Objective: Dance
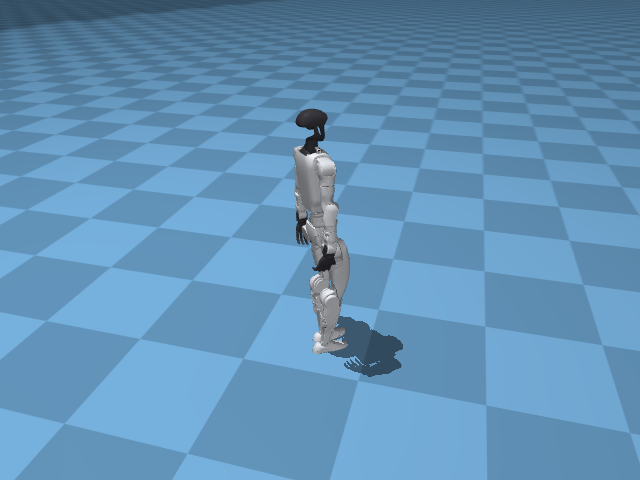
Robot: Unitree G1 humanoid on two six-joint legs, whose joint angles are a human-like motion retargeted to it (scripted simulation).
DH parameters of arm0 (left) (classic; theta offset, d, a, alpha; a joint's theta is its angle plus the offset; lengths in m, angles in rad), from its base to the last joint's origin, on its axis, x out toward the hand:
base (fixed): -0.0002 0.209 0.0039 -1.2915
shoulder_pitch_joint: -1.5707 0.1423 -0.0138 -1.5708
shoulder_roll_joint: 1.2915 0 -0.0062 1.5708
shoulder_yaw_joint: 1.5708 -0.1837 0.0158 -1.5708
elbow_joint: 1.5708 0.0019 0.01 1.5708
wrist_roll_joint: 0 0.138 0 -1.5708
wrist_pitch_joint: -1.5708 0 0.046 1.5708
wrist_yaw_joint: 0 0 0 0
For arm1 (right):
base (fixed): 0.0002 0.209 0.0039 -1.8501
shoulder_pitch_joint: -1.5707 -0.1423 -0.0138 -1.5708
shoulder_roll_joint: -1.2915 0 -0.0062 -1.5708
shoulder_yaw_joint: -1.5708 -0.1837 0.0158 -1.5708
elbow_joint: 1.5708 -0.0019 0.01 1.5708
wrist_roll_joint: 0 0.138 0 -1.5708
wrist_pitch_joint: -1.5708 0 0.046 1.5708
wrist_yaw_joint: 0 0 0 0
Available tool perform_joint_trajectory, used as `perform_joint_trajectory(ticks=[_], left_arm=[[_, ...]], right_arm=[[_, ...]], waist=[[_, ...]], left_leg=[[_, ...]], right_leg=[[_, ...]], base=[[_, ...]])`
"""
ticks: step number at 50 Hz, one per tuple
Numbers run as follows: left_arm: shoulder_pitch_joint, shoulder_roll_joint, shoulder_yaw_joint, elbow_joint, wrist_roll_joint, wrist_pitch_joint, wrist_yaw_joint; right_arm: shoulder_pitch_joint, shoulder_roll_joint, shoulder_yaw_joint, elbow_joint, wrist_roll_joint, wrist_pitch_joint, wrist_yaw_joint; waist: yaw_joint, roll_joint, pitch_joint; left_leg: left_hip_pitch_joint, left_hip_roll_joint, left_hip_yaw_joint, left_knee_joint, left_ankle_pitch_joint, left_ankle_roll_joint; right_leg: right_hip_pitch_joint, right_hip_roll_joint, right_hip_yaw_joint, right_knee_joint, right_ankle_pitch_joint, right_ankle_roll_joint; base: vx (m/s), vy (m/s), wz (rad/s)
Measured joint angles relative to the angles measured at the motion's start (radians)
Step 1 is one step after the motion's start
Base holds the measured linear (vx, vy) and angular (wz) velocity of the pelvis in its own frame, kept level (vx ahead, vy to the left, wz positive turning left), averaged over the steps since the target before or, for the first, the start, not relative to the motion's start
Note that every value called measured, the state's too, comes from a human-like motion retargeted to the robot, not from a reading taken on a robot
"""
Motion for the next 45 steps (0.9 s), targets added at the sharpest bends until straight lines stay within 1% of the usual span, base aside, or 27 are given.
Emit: perform_joint_trajectory(ticks=[11,15,24,45], left_arm=[[-0.004,0.004,0.003,0.009,-0.012,0.001,0.009],[-0.006,0.001,-0.003,0.008,-0.006,-0.002,0.007],[-0.016,0.005,-0.021,0.006,0.003,-0.005,-0.002],[0.004,0.009,0.019,0.008,-0.002,0.001,0.024]], right_arm=[[-0.002,0.001,0.006,-0.001,0.004,0.000,0.006],[-0.004,-0.001,0.014,0.001,0.003,0.001,0.005],[-0.011,-0.003,0.013,0.001,-0.001,0.000,0.006],[-0.011,-0.003,0.008,0.002,0.020,0.006,0.000]], waist=[[0.011,-0.012,-0.007],[0.011,-0.013,-0.010],[0.010,-0.016,-0.011],[-0.005,-0.010,-0.004]], left_leg=[[-0.012,-0.002,-0.016,0.006,0.018,0.026],[-0.018,-0.009,-0.028,0.005,0.028,0.046],[-0.037,-0.028,-0.058,0.010,0.033,0.064],[-0.023,-0.023,-0.049,0.011,0.014,0.057]], right_leg=[[-0.018,0.000,0.009,0.011,0.001,0.000],[-0.022,-0.002,0.011,0.008,0.004,-0.002],[-0.030,-0.006,0.019,0.001,0.004,-0.007],[-0.019,-0.003,0.031,0.006,0.007,-0.004]], base=[[0.00,0.00,0.00],[0.00,0.00,0.00],[0.00,0.00,0.00],[0.00,0.00,0.00]])
